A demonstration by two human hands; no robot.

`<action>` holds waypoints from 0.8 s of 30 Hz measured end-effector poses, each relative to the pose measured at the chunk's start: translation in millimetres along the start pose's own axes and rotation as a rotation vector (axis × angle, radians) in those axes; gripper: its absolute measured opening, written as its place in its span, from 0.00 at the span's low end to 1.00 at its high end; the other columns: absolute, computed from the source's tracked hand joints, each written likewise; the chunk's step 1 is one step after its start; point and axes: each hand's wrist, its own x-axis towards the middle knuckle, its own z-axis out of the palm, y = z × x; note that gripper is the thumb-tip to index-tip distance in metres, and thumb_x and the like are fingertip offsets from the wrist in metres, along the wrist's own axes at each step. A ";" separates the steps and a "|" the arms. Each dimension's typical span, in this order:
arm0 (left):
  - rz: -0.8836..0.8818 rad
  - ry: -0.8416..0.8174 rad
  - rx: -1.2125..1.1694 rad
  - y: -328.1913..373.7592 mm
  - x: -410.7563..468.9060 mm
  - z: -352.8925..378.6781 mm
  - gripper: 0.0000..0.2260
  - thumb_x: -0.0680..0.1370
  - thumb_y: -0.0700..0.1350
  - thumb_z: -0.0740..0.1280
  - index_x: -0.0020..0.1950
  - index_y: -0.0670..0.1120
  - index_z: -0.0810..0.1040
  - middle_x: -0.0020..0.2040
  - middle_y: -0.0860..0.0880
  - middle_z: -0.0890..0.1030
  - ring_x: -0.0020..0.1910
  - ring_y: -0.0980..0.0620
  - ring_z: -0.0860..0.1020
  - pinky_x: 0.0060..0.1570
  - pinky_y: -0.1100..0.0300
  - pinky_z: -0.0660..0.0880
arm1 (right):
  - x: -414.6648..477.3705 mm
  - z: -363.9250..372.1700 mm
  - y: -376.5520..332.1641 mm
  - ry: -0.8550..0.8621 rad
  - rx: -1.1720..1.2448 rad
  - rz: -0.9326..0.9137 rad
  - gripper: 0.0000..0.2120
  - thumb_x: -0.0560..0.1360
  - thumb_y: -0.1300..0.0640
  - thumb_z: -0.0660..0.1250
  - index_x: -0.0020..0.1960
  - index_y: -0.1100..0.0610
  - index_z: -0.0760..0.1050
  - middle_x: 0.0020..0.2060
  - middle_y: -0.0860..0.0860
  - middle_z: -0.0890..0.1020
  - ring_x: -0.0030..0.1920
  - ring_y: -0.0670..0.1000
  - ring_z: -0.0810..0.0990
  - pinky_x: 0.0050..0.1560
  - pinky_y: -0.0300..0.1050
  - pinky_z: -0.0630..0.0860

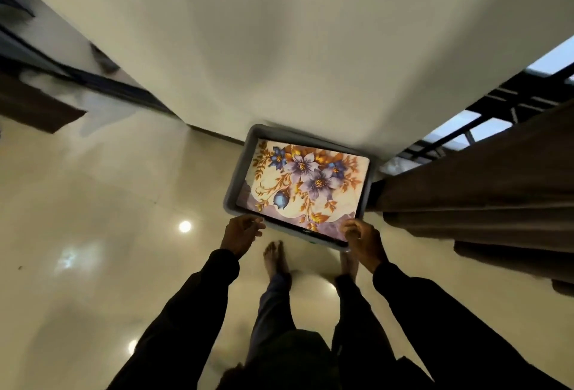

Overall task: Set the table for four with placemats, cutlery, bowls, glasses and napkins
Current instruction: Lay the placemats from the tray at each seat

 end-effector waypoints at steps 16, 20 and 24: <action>-0.017 0.037 0.328 -32.0 209.2 -61.3 0.11 0.79 0.40 0.69 0.57 0.36 0.83 0.55 0.37 0.83 0.55 0.37 0.79 0.60 0.43 0.76 | 85.9 34.1 98.4 0.372 0.152 0.352 0.12 0.72 0.53 0.62 0.45 0.58 0.82 0.46 0.58 0.86 0.46 0.62 0.85 0.53 0.61 0.81; -0.053 0.097 0.343 -33.8 240.6 -50.2 0.10 0.79 0.39 0.67 0.57 0.35 0.80 0.57 0.38 0.82 0.53 0.39 0.78 0.52 0.51 0.73 | 107.1 34.7 105.0 0.437 0.148 0.403 0.09 0.76 0.61 0.66 0.51 0.63 0.83 0.51 0.61 0.86 0.52 0.64 0.83 0.60 0.58 0.78; -0.080 0.163 0.109 -30.0 260.8 -42.4 0.16 0.76 0.35 0.70 0.63 0.40 0.76 0.58 0.41 0.80 0.53 0.42 0.78 0.53 0.51 0.77 | 130.2 43.6 113.8 0.379 0.121 0.438 0.11 0.80 0.60 0.66 0.56 0.64 0.82 0.57 0.63 0.83 0.58 0.66 0.80 0.63 0.57 0.74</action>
